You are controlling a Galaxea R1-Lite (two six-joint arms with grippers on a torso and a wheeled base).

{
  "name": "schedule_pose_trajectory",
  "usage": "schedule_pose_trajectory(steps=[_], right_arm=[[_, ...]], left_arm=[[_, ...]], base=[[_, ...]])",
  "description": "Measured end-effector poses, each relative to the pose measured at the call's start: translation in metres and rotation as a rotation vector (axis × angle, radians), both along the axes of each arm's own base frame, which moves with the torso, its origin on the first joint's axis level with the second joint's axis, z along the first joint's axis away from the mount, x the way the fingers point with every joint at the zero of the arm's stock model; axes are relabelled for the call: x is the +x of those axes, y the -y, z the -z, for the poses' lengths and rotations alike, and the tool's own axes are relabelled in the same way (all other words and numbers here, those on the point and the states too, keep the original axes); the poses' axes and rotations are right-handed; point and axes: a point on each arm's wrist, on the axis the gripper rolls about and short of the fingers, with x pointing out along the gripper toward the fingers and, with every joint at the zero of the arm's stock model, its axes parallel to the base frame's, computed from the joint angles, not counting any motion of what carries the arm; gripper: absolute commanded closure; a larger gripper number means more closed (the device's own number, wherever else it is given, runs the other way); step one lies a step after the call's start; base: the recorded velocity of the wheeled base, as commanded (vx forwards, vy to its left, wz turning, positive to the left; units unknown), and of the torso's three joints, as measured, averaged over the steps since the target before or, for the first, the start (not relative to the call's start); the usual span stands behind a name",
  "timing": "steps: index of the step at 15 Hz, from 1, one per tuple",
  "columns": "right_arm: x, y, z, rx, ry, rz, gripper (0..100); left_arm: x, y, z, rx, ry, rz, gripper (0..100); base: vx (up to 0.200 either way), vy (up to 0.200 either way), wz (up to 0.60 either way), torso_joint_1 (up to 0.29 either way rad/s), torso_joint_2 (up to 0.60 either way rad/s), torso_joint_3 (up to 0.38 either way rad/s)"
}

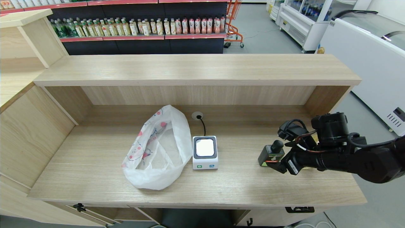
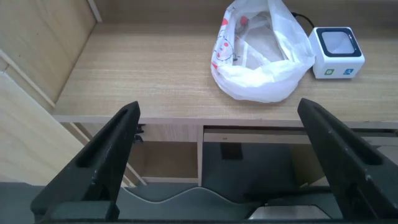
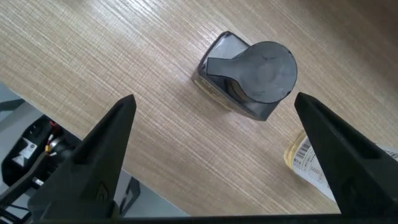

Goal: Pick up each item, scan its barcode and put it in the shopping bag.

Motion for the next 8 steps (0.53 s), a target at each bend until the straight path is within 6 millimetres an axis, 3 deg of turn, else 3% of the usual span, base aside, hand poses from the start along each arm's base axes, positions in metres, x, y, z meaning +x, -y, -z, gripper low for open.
schedule_pose_trajectory(steps=[8], right_arm=[[0.019,0.000,0.003,-0.016,0.018,0.000,0]], left_arm=[[0.000,0.000,0.000,0.000,0.000,0.000,0]], base=[[0.000,0.000,0.00,0.000,0.00,0.000]])
